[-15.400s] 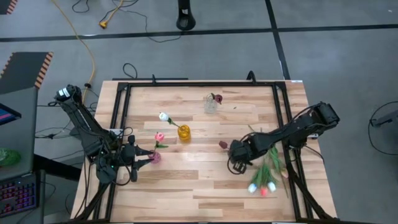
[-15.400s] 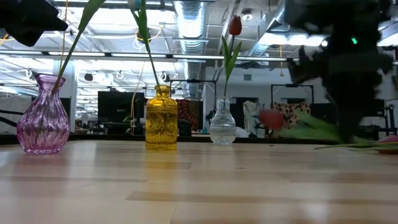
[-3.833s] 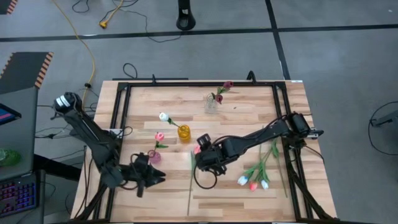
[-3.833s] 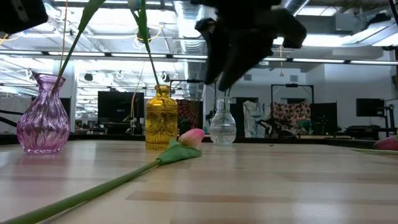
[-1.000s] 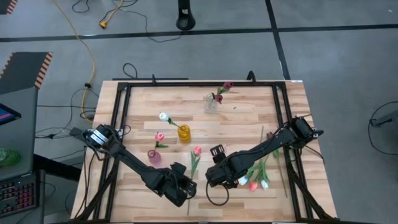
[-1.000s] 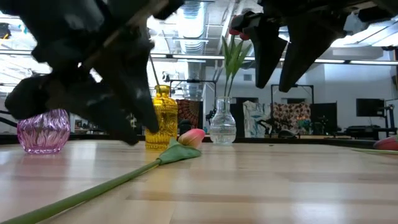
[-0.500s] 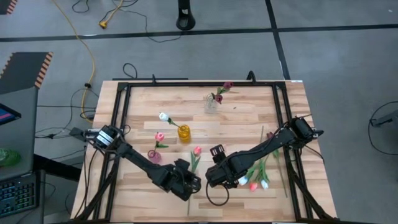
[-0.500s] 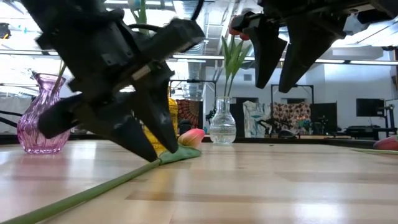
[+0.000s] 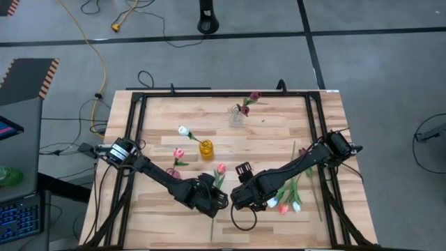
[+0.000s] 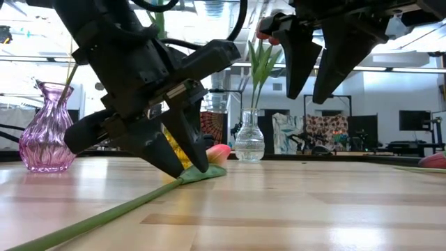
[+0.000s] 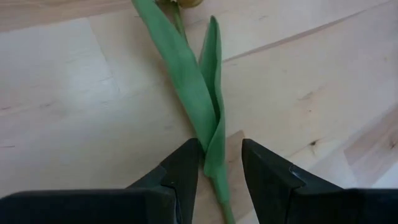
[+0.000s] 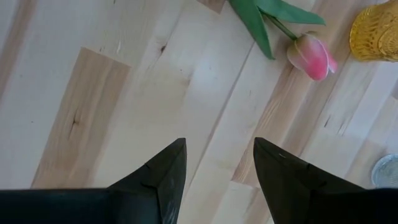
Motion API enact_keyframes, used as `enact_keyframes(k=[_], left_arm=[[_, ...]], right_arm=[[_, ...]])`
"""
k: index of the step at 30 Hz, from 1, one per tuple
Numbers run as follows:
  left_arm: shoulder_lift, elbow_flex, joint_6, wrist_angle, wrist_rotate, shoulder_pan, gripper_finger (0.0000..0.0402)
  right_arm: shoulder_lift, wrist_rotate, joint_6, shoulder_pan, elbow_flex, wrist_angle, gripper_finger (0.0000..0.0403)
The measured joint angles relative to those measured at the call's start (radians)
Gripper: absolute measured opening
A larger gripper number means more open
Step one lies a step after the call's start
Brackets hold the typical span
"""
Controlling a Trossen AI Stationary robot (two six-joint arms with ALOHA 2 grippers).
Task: Sort flowers into vase by color
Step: Put the pink flower into the purple vase
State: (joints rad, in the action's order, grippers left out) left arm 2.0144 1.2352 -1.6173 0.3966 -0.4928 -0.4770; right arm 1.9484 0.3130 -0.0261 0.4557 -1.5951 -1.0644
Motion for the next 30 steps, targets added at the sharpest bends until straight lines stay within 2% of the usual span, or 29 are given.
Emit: enact_keyframes(k=[6, 14, 30], left_arm=[[0.0, 0.0, 0.015, 0.012, 0.01, 0.001, 0.0091], [0.0, 0.0, 0.042, 0.016, 0.012, 0.001, 0.0008], [-0.021, -0.001, 0.052, 0.022, -0.011, -0.041, 0.0]], right_arm=[[0.0, 0.0, 0.0, 0.0, 0.0, 0.0, 0.0214], [0.0, 0.0, 0.0, 0.0, 0.0, 0.0, 0.0214], [0.0, 0.0, 0.001, 0.0, -0.001, -0.003, 0.0214]])
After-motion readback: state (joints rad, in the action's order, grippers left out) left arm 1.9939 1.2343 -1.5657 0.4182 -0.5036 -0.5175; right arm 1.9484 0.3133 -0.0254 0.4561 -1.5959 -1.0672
